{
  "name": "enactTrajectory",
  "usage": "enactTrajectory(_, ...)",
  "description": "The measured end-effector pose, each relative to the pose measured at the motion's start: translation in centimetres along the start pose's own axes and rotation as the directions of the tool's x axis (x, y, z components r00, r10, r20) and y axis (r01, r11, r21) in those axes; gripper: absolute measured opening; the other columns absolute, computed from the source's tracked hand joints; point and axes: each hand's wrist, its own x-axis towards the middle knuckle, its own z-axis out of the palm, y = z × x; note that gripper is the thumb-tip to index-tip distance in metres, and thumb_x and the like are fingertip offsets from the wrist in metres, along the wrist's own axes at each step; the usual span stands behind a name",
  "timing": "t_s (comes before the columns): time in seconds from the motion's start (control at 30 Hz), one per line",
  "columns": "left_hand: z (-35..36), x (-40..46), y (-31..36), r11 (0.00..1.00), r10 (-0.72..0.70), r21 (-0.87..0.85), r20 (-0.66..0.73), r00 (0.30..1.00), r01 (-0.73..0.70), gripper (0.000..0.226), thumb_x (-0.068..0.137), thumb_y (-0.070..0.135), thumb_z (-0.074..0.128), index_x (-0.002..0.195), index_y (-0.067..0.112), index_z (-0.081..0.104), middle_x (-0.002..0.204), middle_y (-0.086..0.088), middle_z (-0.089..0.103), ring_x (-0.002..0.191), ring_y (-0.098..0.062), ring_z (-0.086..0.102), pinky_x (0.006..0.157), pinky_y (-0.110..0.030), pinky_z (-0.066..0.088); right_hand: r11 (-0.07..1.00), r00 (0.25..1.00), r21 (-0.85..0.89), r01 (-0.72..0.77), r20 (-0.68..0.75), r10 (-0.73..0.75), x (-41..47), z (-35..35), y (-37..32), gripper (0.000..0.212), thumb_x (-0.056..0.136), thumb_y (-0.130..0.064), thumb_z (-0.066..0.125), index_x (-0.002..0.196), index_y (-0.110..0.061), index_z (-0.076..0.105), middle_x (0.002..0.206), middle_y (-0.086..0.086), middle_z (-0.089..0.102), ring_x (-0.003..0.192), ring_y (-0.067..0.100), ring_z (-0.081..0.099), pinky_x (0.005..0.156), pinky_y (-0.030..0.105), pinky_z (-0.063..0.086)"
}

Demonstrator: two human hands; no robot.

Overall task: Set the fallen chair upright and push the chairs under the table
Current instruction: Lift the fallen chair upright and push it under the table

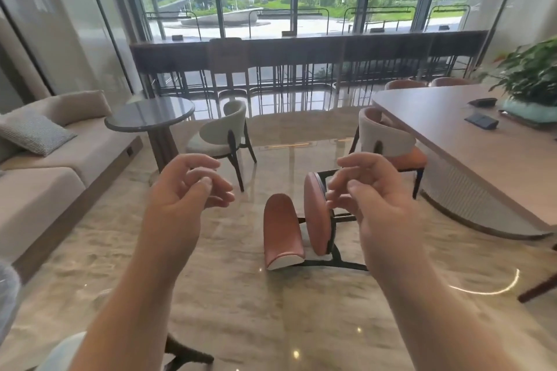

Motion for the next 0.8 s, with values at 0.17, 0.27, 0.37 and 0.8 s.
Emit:
enactTrajectory(0.17, 0.0, 5.3, -6.7, 0.997, -0.073, 0.021, 0.006, 0.997, 0.073, 0.034, 0.089, 0.004, 0.047, 0.097, 0.026, 0.071, 0.079, -0.007, 0.076, 0.072, -0.023, 0.074, 0.068, -0.032, 0.061, 0.999, 0.999, -0.038, -0.033, -0.023, 0.032, 6.2, 1.6, 5.3, 0.031, 0.092, 0.007, 0.043, 0.106, -0.007, 0.066, 0.080, 0.005, 0.069, 0.073, 0.017, 0.067, 0.071, 0.030, 0.060)
enactTrajectory(0.27, -1.0, 9.5, -10.6, 0.994, -0.098, 0.039, -0.017, 0.995, 0.099, 0.036, 0.089, 0.004, 0.047, 0.096, 0.029, 0.071, 0.079, -0.005, 0.076, 0.072, -0.022, 0.074, 0.069, -0.032, 0.062, 0.994, 0.998, -0.091, -0.062, -0.006, 0.061, 10.4, 3.0, 8.7, 0.030, 0.091, 0.006, 0.043, 0.107, -0.007, 0.065, 0.078, 0.001, 0.069, 0.073, 0.014, 0.067, 0.069, 0.028, 0.058)
enactTrajectory(0.37, -2.5, 14.3, -14.2, 0.989, -0.129, 0.067, -0.032, 0.991, 0.131, 0.033, 0.090, 0.008, 0.047, 0.096, 0.031, 0.071, 0.080, -0.005, 0.076, 0.073, -0.023, 0.074, 0.069, -0.031, 0.061, 0.985, 0.996, -0.151, -0.089, 0.014, 0.092, 15.3, 4.8, 12.2, 0.029, 0.091, 0.004, 0.044, 0.106, -0.011, 0.065, 0.076, -0.003, 0.070, 0.072, 0.012, 0.068, 0.068, 0.027, 0.058)
enactTrajectory(0.8, -3.1, 32.9, -26.2, 0.959, -0.282, -0.010, 0.038, 0.959, 0.282, 0.026, 0.090, 0.006, 0.047, 0.104, 0.015, 0.067, 0.082, -0.007, 0.075, 0.072, -0.024, 0.073, 0.068, -0.031, 0.060, 0.979, 0.981, -0.071, -0.192, -0.040, 0.189, 32.3, 9.5, 24.5, 0.027, 0.087, -0.004, 0.046, 0.103, -0.013, 0.067, 0.078, 0.001, 0.070, 0.074, 0.016, 0.069, 0.069, 0.029, 0.059)
